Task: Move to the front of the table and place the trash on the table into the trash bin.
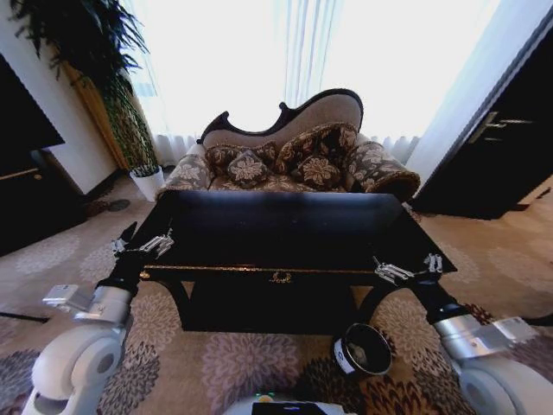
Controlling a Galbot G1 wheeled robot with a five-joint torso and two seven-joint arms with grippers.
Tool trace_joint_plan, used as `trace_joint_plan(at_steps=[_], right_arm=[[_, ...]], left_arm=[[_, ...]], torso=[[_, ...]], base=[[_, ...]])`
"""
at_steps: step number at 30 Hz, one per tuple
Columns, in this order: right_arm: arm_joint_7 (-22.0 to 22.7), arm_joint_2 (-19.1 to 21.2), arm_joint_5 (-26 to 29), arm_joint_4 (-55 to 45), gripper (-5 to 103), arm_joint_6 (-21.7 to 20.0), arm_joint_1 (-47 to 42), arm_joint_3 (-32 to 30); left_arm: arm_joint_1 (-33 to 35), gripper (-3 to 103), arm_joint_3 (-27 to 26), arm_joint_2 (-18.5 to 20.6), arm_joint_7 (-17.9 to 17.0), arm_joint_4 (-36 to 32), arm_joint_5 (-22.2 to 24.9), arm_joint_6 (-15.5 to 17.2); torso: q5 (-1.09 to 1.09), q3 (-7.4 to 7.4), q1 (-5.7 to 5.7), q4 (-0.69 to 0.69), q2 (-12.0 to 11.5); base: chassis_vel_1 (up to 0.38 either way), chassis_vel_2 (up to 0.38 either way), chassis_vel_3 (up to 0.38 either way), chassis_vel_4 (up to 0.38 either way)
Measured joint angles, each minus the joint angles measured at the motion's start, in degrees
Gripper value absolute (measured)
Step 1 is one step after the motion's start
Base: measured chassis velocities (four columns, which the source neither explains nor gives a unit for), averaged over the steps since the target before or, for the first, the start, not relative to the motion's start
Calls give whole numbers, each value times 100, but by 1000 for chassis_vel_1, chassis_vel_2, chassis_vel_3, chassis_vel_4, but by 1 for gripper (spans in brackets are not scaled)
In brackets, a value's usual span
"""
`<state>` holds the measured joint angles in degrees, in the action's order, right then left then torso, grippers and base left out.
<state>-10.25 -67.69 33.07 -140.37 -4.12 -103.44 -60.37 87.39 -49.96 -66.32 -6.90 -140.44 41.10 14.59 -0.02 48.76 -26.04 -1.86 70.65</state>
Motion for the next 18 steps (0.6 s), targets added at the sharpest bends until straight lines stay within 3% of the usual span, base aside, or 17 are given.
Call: trace_joint_plan(at_steps=[10, 18], right_arm=[[-25, -151, -17, -47, 100, 23, -34, 52], [-30, -145, -15, 52, 100, 28, -20, 47]], left_arm=[[-47, 100, -30, 63, -30, -26, 80, 25], [-22, 100, -9, 55, -48, -76, 58, 44]], torso=[[1, -2, 5, -1, 1], [1, -1, 4, 0, 1]], base=[[270, -266, -257, 265], [366, -343, -349, 344]])
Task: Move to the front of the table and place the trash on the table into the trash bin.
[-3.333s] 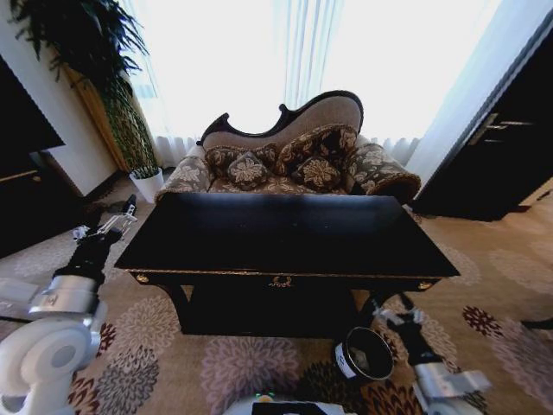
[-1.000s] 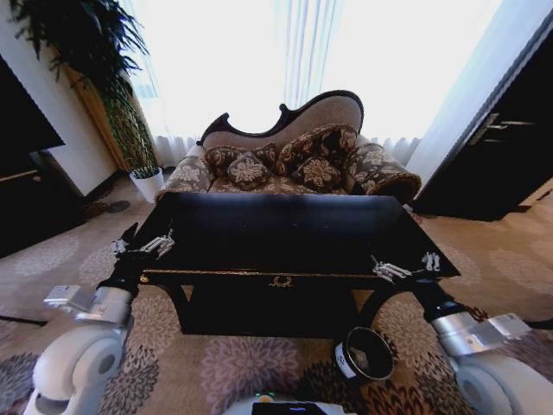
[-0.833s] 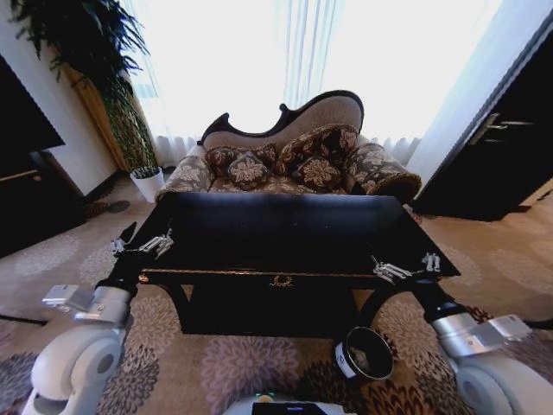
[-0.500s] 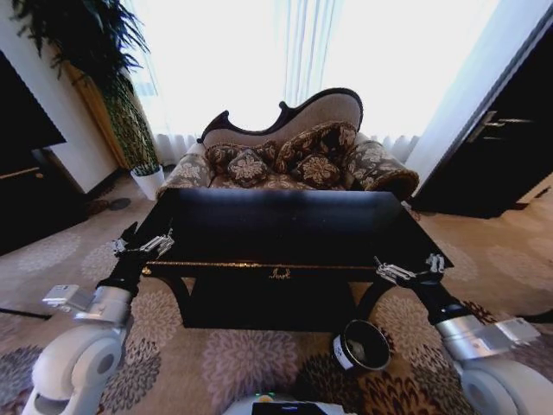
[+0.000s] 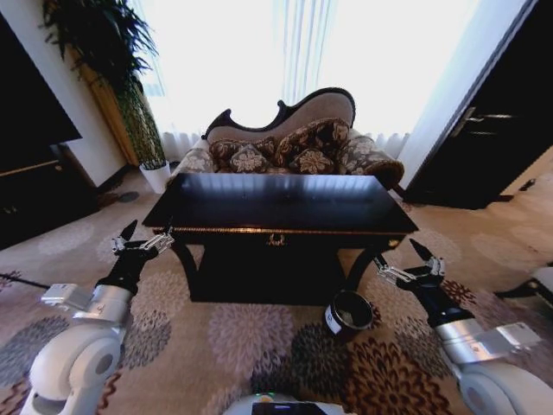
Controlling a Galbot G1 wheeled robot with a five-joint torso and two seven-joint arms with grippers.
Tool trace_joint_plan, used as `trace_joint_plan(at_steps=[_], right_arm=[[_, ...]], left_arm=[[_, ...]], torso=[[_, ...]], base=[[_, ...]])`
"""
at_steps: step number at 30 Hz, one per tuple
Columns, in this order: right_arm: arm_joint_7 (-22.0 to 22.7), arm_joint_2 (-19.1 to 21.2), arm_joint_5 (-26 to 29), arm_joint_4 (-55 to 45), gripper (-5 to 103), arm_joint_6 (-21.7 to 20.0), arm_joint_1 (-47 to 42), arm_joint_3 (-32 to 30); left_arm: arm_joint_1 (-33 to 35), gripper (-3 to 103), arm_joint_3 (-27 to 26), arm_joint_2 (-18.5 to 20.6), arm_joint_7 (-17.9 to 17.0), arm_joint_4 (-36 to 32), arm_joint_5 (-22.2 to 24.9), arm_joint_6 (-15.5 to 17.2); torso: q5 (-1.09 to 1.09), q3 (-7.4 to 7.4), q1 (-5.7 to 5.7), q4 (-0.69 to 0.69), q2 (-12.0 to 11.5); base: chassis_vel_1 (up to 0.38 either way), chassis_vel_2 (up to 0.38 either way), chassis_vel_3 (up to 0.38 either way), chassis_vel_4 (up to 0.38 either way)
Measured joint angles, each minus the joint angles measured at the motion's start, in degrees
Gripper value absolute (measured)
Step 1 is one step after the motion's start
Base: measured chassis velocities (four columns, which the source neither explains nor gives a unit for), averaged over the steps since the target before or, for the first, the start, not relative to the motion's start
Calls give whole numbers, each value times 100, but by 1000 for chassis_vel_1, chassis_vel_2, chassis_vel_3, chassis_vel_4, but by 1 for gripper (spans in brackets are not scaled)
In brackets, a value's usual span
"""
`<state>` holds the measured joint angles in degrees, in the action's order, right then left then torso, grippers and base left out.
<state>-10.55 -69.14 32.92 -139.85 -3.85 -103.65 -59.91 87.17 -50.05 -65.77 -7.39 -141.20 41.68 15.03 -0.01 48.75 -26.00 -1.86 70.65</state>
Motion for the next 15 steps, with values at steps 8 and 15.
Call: trace_joint_plan(at_steps=[8, 15], right_arm=[[-9, -8, 38, 62, 100, 7, 0, 32], [-10, 3, 8, 159, 100, 15, 28, 123]], left_arm=[[-36, 100, 63, -22, -53, -64, 7, 66], [-61, 100, 170, -51, -84, -43, -91, 88]], torso=[[-1, 1, -2, -2, 0], [0, 1, -2, -1, 0]], base=[[380, -379, -383, 365], [334, -308, -317, 343]])
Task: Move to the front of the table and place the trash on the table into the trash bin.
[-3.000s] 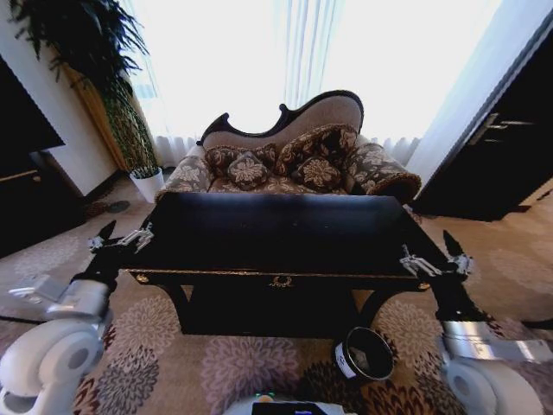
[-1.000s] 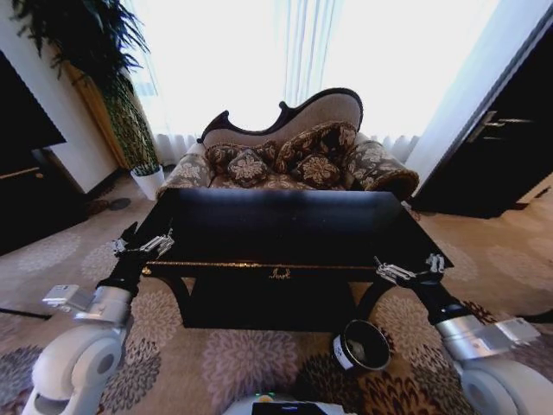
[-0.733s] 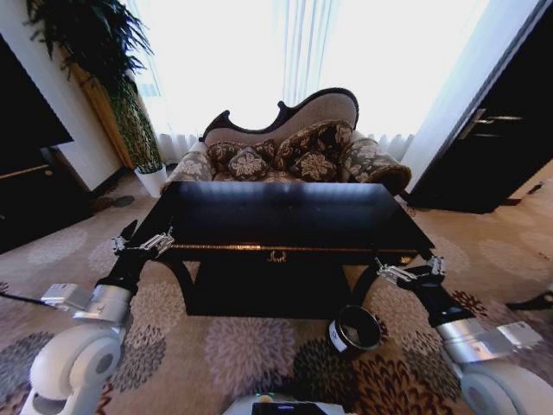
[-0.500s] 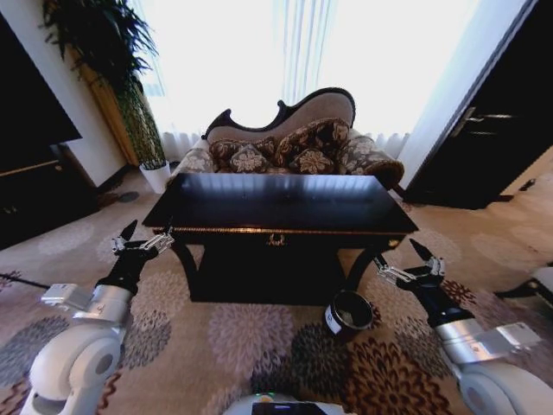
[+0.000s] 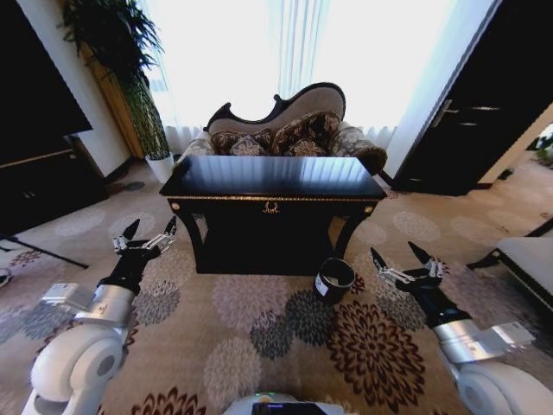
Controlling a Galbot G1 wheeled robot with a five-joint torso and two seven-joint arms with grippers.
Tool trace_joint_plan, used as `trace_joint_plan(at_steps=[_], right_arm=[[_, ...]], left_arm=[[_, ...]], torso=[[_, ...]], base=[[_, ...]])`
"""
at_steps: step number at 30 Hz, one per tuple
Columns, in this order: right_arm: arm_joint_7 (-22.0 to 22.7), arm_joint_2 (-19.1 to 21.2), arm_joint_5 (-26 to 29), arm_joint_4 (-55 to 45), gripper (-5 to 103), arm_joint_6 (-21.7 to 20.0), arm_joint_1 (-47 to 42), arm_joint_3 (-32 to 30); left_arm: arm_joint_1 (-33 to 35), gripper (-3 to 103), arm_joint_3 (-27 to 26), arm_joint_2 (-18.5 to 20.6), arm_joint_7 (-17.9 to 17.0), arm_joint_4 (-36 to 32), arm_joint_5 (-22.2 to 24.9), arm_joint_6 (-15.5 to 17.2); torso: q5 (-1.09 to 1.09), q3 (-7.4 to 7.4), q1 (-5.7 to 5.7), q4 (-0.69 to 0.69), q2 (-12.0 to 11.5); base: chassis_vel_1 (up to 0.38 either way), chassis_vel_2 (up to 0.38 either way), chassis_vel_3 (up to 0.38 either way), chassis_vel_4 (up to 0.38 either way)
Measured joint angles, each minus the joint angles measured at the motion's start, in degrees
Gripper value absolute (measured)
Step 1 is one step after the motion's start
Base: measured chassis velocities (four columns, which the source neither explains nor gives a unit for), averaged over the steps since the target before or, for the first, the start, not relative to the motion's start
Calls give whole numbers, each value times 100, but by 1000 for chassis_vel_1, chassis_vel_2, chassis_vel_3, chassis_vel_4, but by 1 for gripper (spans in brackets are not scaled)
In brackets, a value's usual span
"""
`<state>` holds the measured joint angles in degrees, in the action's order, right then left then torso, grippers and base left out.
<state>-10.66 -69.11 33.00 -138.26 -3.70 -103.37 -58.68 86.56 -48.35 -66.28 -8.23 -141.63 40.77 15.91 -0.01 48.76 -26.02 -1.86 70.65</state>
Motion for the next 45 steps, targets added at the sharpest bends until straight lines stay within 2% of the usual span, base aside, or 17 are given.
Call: trace_joint_plan(at_steps=[10, 11, 14, 24, 28, 36, 45], right_arm=[[-32, 18, -15, 85, 100, 71, 61, 78], [-34, 9, -14, 88, 100, 72, 71, 85], [-38, -10, -14, 89, 100, 74, 76, 100], [-122, -76, -17, 96, 100, 208, 95, 143], [-133, -144, 1, -3, 100, 52, 64, 127], [-131, -211, 3, -88, 100, 4, 39, 101], [-214, -288, -3, -97, 100, 197, 17, 101]], left_arm=[[-3, 100, 69, -26, -19, -2, -78, 15], [-3, 100, 62, -25, -19, -9, -79, 15], [-2, 100, 60, -25, -19, -9, -80, 15], [-10, 100, 115, -34, -20, -6, -127, 16], [-8, 100, 132, -37, -20, -17, -133, 16], [-6, 100, 115, -24, -19, -29, -116, 15], [-11, 100, 158, -42, -12, 9, -118, -4]], torso=[[-4, -3, 6, 0, 2], [6, -5, 11, -1, 6], [-1, -6, 12, 0, 7], [-1, 4, -13, 1, -6], [-2, -1, 3, 0, -1], [-1, -2, 4, 0, 2], [0, 0, -2, 0, -1]], base=[[367, -351, -358, 359], [309, -325, -309, 270], [104, -138, -209, 158], [-37, 24, 36, -17], [-30, 10, 26, -13], [0, 0, 0, 0], [-70, 61, 68, -71]])
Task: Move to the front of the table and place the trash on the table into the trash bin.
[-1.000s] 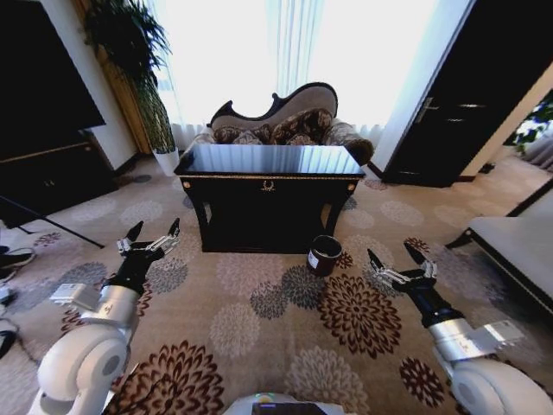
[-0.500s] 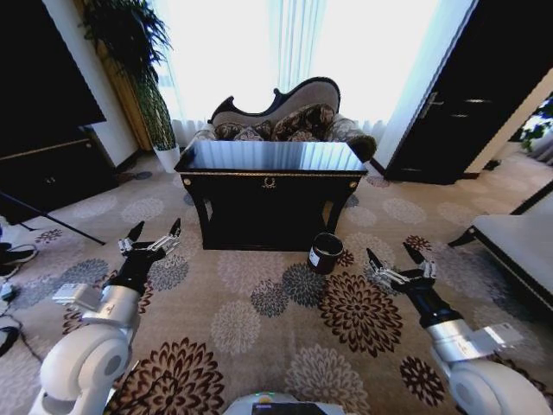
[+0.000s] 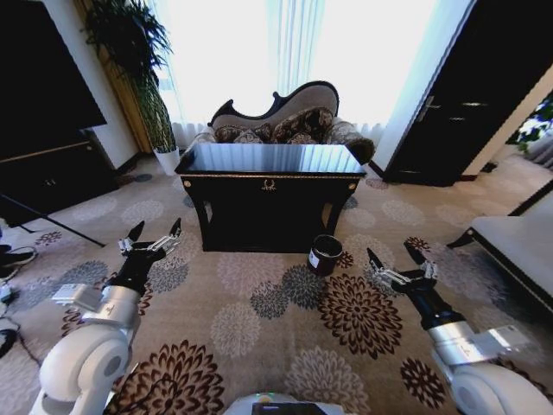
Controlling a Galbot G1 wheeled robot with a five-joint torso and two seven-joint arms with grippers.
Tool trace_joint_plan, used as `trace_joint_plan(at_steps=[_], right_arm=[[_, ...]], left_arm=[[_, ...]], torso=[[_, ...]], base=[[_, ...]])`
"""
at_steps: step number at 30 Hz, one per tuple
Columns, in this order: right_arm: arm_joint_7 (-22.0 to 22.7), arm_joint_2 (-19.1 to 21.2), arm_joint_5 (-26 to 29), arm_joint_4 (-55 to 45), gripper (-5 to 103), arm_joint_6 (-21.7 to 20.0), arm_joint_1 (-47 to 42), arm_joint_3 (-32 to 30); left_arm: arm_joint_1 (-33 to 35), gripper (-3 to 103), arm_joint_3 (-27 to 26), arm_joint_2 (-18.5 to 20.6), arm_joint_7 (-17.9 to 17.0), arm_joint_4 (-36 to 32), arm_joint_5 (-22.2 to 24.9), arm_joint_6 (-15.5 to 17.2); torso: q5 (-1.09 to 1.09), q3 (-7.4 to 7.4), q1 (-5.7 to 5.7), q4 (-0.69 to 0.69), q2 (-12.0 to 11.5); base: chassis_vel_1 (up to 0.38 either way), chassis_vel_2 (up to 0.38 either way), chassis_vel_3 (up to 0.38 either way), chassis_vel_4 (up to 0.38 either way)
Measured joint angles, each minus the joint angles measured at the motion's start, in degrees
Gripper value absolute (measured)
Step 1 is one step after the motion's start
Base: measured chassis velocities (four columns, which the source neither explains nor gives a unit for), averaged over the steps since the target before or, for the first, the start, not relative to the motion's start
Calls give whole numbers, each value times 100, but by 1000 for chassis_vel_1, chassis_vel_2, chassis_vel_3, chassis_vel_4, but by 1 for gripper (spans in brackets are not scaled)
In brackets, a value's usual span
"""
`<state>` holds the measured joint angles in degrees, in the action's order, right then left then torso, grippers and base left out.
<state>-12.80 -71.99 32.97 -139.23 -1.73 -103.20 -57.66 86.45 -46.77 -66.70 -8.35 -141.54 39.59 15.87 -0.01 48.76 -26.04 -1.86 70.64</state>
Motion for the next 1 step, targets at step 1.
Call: trace_joint_plan(at_steps=[1], right_arm=[[-14, -14, -4, 0, 100, 16, -4, 0]], left_arm=[[-5, 100, 9, 0, 0, 8, -3, -1]], torso=[[0, 0, 0, 0, 0]], base=[[-36, 41, 44, -51]])
